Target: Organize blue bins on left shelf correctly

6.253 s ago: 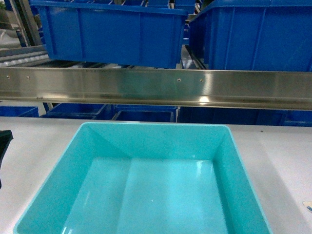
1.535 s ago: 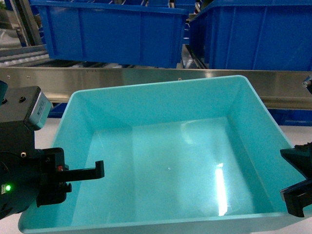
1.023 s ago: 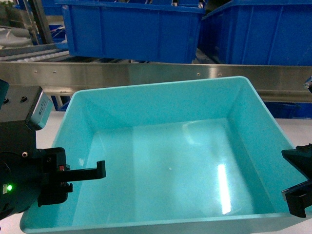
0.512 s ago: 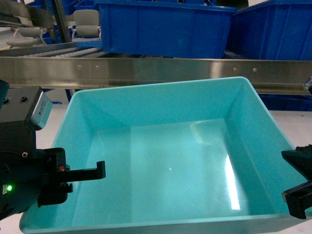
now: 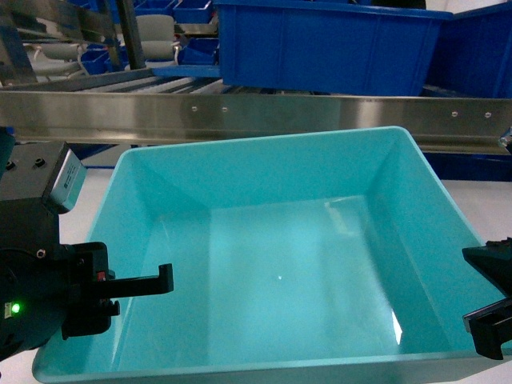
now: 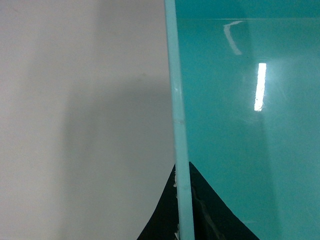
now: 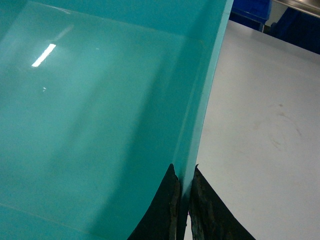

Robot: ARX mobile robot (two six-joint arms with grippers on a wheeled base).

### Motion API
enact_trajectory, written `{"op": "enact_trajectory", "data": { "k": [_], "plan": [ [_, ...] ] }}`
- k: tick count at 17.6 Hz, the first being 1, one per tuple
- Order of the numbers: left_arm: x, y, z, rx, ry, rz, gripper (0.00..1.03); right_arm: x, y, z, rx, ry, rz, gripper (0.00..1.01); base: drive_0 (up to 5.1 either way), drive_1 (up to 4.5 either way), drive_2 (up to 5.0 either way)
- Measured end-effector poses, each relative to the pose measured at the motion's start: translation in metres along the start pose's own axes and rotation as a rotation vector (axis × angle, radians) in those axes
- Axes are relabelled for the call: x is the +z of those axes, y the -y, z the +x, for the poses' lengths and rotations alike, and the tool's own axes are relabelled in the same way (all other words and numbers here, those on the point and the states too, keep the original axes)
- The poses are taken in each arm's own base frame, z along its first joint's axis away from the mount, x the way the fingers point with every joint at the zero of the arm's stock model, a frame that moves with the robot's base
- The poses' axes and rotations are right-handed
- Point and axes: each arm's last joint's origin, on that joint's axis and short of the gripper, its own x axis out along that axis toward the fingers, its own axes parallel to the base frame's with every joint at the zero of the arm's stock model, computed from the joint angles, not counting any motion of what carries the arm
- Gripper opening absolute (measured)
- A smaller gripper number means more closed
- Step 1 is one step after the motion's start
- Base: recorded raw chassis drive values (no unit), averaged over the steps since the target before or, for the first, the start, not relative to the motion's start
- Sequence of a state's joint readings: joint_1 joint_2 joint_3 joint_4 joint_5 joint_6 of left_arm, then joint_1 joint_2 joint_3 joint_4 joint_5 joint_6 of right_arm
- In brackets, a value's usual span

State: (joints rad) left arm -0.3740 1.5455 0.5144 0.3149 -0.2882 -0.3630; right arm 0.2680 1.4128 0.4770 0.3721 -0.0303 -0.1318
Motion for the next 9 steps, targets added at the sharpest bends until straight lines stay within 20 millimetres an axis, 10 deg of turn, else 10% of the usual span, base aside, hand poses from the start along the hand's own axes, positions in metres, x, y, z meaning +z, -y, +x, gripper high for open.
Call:
{"op": "enact_trajectory", "data": {
  "k": [9],
  "plan": [
    [0.0002, -0.0002, 0.0001, 0.001, 0.001, -0.001, 0.02, 0.0, 0.0, -0.0001, 0.0, 0.0, 0.0, 0.03, -5.0, 2.42, 2.4]
  ]
}}
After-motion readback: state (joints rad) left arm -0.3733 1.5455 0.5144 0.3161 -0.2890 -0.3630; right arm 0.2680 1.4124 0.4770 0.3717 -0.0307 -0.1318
